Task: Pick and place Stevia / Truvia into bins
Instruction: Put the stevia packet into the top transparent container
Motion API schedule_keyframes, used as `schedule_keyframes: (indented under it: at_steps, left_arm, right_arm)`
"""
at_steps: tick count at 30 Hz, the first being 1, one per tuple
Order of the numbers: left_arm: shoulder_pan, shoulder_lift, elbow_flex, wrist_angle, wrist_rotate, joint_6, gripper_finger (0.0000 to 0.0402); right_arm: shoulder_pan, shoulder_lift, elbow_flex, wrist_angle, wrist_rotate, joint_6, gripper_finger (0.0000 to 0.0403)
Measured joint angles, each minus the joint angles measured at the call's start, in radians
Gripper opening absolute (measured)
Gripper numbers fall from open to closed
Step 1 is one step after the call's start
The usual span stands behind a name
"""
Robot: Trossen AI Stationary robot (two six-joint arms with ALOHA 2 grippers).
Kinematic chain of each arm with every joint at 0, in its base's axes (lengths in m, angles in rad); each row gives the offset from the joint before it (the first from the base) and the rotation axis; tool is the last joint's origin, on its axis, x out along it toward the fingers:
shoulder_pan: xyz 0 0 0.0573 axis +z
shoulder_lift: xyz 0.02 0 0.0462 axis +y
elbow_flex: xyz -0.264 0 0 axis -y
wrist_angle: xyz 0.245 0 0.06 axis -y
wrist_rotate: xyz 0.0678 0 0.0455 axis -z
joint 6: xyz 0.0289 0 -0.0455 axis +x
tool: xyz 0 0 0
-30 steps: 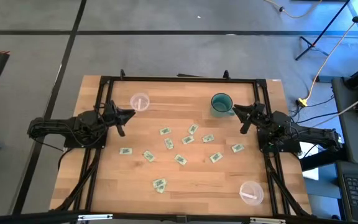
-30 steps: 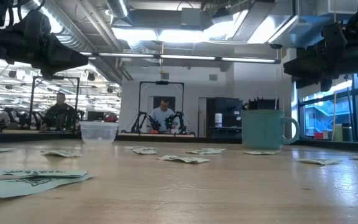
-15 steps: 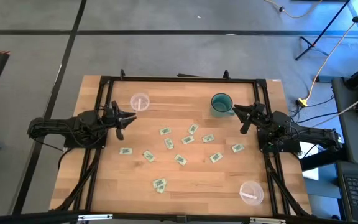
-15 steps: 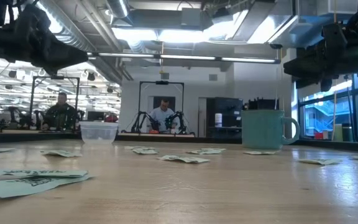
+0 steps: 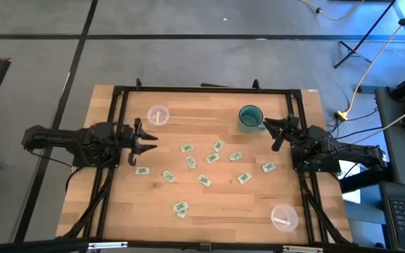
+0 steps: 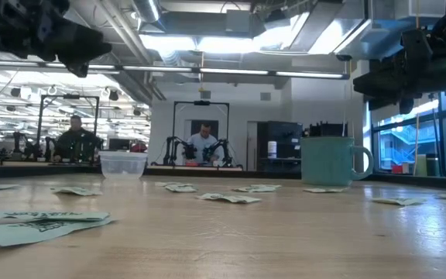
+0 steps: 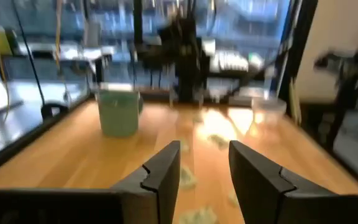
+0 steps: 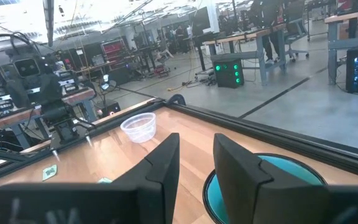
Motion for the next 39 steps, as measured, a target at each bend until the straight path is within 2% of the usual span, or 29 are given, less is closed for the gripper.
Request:
schedule_keyframes:
  at_steps: [3,6,8,13,18,24,34,39]
  left_arm:
    - [-0.027,0.138,0.127,-0.152,0.004,0.022,0.0131]
    - [-0.06,0.273,0.288,-0.428,0.003,-0.007,0.0131]
    - [-0.081,0.357,0.385,-0.626,-0.004,-0.068,0.0131]
    - [-0.126,0.522,0.498,-0.845,-0.003,-0.263,0.0132]
    - [-0.173,0.635,0.481,-0.92,0.03,-0.419,0.0132]
    - [-0.211,0.769,0.469,-0.997,0.089,-0.709,0.0131]
    - [-0.25,0.968,0.469,-0.995,0.113,-0.874,0.0105]
    - [-0.25,1.045,0.469,-0.997,0.119,-0.865,0.0097]
  right_arm:
    - [0.0,0.0,0.0,0.0,0.0,-0.001,0.0102]
    - [0.0,0.0,0.0,0.0,0.0,-0.002,0.0102]
    - [0.0,0.0,0.0,0.0,0.0,-0.003,0.0102]
    - [0.0,0.0,0.0,0.0,0.0,-0.003,0.0102]
    - [0.0,0.0,0.0,0.0,0.0,-0.027,0.0102]
    - [0.0,0.0,0.0,0.0,0.001,-0.029,0.0102]
    - [0.0,0.0,0.0,0.0,0.0,-0.029,0.0102]
    - [0.0,0.0,0.0,0.0,0.0,-0.029,0.0102]
